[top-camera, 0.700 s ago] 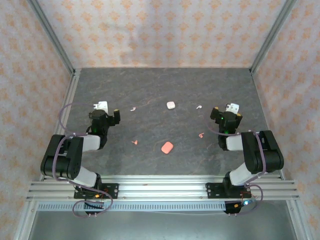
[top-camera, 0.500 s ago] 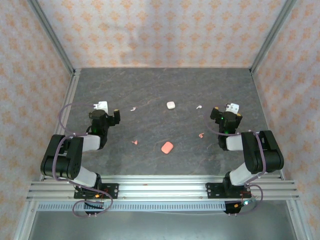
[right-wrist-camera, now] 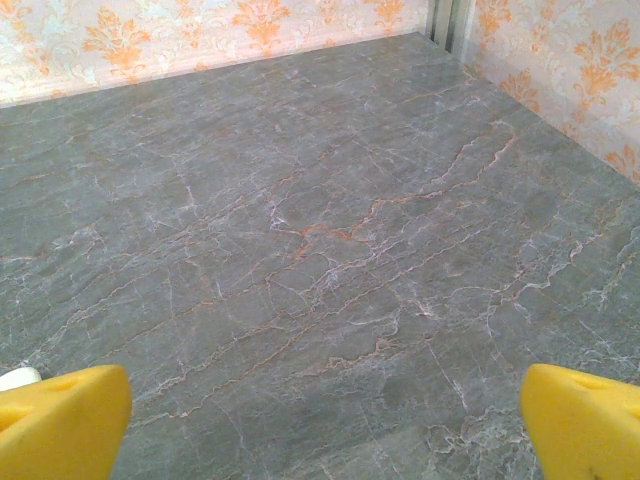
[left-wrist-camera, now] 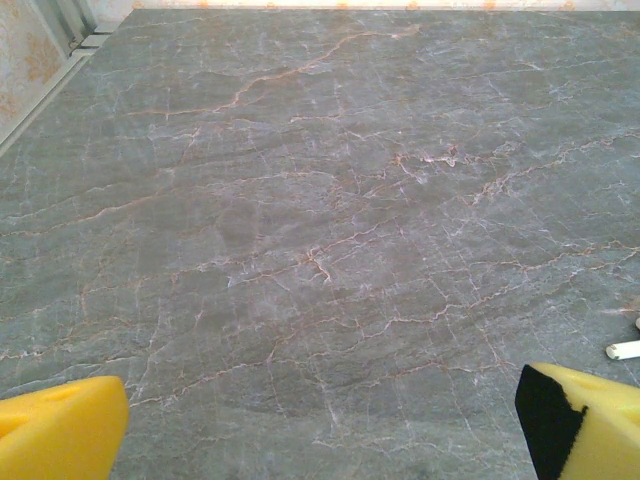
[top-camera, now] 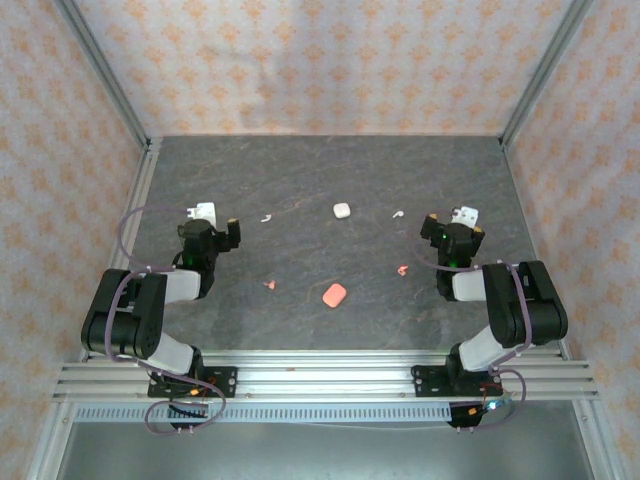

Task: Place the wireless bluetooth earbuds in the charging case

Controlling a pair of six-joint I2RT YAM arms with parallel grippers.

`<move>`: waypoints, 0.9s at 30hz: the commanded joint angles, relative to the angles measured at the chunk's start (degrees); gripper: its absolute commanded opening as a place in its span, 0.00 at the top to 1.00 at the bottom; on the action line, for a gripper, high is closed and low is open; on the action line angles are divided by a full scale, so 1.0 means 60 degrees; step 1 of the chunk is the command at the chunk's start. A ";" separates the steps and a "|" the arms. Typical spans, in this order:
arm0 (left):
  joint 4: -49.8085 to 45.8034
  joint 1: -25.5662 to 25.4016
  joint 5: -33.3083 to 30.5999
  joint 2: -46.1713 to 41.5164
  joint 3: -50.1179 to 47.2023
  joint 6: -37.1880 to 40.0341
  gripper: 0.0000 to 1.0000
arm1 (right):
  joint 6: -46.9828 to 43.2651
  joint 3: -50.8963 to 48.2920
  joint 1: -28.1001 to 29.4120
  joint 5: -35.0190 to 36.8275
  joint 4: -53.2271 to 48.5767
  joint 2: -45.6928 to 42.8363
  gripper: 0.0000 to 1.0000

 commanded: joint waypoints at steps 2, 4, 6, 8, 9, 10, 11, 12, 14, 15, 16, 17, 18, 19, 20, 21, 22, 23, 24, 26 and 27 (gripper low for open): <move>0.0265 -0.0063 -0.0256 0.0036 0.0096 0.0174 0.00 | -0.0095 0.0098 -0.0066 -0.0042 0.0036 0.0018 0.01; 0.0265 -0.0066 -0.0265 0.0037 0.0096 0.0174 0.00 | -0.0095 0.0094 -0.0064 -0.0043 0.0038 0.0013 0.01; 0.0265 -0.0066 -0.0256 0.0037 0.0096 0.0175 0.00 | -0.0093 0.0083 -0.0068 -0.0043 0.0047 0.0019 0.01; 0.0265 -0.0066 -0.0245 0.0044 0.0098 0.0173 0.00 | -0.0097 0.0088 -0.0083 -0.0043 0.0046 0.0018 0.01; 0.0265 -0.0066 -0.0256 0.0037 0.0097 0.0179 0.00 | -0.0095 0.0092 -0.0068 -0.0042 0.0047 0.0019 0.01; 0.0265 -0.0066 -0.0257 0.0033 0.0096 0.0187 0.00 | -0.0096 0.0091 -0.0067 -0.0043 0.0043 0.0023 0.01; 0.0265 -0.0066 -0.0264 0.0037 0.0096 0.0180 0.00 | -0.0095 0.0087 -0.0067 -0.0044 0.0047 0.0020 0.01; 0.0265 -0.0055 -0.0262 0.0037 0.0096 0.0188 0.00 | -0.0095 0.0087 -0.0062 -0.0042 0.0046 0.0025 0.01; 0.0265 -0.0066 -0.0263 0.0037 0.0097 0.0175 0.00 | -0.0095 0.0097 -0.0070 -0.0042 0.0034 0.0020 0.01; 0.0265 -0.0060 -0.0264 0.0037 0.0096 0.0176 0.00 | -0.0088 0.0095 -0.0069 -0.0042 0.0045 0.0013 0.01; 0.0265 -0.0065 -0.0265 0.0037 0.0096 0.0185 0.00 | -0.0092 0.0090 -0.0067 -0.0042 0.0043 0.0022 0.01; 0.0265 -0.0057 -0.0260 0.0037 0.0096 0.0178 0.00 | -0.0094 0.0084 -0.0063 -0.0043 0.0037 0.0015 0.01; 0.0265 -0.0062 -0.0267 0.0029 0.0096 0.0177 0.00 | -0.0103 0.0094 -0.0065 -0.0042 0.0044 0.0011 0.01; 0.0265 -0.0065 -0.0264 0.0037 0.0098 0.0175 0.00 | -0.0082 0.0105 -0.0070 -0.0043 0.0039 0.0034 0.01; 0.0265 -0.0058 -0.0258 0.0037 0.0095 0.0175 0.00 | -0.0081 0.0125 -0.0067 -0.0059 0.0011 0.0030 0.01; 0.0257 -0.0066 -0.0260 0.0042 0.0096 0.0177 0.00 | -0.0081 0.0127 -0.0069 -0.0058 -0.0001 0.0040 0.01; 0.0265 -0.0064 -0.0266 0.0039 0.0096 0.0182 0.00 | -0.0080 0.0131 -0.0067 -0.0058 0.0003 0.0040 0.01; 0.0250 -0.0055 -0.0266 0.0037 0.0096 0.0180 0.00 | -0.0081 0.0113 -0.0070 -0.0046 0.0017 0.0014 0.01; 0.0265 -0.0066 -0.0258 0.0037 0.0098 0.0182 0.00 | -0.0081 0.0099 -0.0065 -0.0043 0.0032 0.0023 0.01; 0.0272 -0.0063 -0.0255 0.0035 0.0082 0.0158 0.00 | -0.0086 0.0083 -0.0068 -0.0050 0.0061 0.0011 0.01; 0.0287 -0.0066 -0.0261 0.0029 0.0082 0.0164 0.00 | -0.0101 0.0064 -0.0074 -0.0021 0.0087 0.0006 0.01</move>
